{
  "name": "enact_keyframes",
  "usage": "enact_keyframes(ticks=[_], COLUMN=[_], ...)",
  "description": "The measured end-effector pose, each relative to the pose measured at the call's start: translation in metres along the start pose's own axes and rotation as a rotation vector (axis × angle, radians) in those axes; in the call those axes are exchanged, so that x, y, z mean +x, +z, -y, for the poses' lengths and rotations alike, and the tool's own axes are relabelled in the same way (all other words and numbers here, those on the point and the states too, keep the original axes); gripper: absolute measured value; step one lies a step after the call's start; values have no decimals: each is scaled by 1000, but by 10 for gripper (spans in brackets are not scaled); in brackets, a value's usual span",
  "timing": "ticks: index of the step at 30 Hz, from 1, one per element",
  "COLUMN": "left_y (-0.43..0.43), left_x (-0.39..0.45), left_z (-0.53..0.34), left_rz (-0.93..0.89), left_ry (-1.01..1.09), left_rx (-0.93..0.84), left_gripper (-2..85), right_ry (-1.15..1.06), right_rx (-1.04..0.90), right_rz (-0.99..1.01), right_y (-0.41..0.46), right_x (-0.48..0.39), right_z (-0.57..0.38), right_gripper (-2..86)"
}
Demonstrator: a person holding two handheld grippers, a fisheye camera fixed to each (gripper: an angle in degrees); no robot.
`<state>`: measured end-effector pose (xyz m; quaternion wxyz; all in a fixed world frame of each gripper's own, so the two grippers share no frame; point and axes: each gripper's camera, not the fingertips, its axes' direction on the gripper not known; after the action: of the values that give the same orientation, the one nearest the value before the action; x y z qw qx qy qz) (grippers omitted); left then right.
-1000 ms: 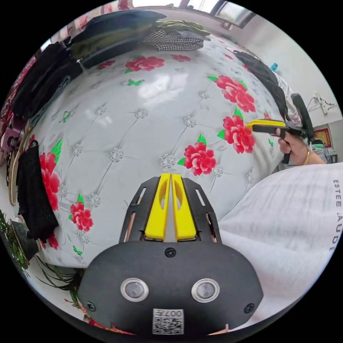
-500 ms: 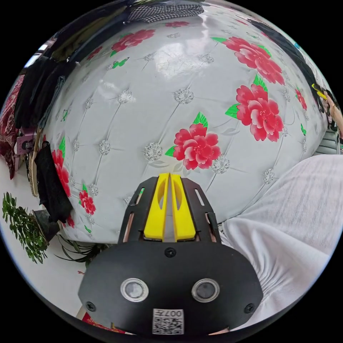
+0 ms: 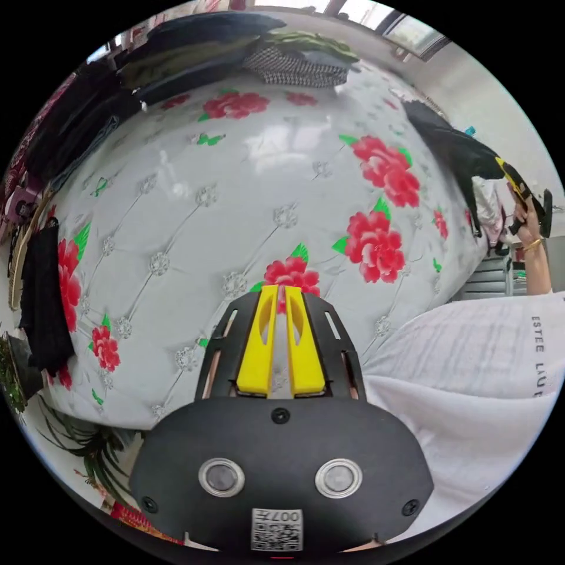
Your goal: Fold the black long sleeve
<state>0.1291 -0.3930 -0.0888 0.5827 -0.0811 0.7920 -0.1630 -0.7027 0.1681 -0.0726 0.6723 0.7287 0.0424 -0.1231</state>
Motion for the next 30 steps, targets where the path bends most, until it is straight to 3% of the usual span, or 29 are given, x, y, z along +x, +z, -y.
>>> enact_keyframes(ticks=[3,7,13,15,17,22,30], left_y=[-41,-111,-156,-145,-132,-117,-103], left_x=[-2,7,4,-4,-21,-128,-169], left_z=[-6,-23,-66,-73,-76,-86,-103], left_rz=[-104,-107,-143,-221,-242,-432,-419], left_ry=[104,368,648,725,669,326,300], left_rx=[211,470,703,654,611,642,696], left_gripper=[89,130,114,39,22,2,-3], right_ry=[-168,-452,-741,-694,-609,-417,-303], right_rx=[59,48,-44,-68,-79,5,-150], right_rz=[253,592,1046,972,860,610,461], right_y=[-32,-63,-70,-60,-53,-67,-27], right_x=[-52,-130,-206,-211,-201,-133,-90], right_z=[1,-5,-24,-24,-21,-34,-77], right_gripper=[1,1,9,16,27,61,104])
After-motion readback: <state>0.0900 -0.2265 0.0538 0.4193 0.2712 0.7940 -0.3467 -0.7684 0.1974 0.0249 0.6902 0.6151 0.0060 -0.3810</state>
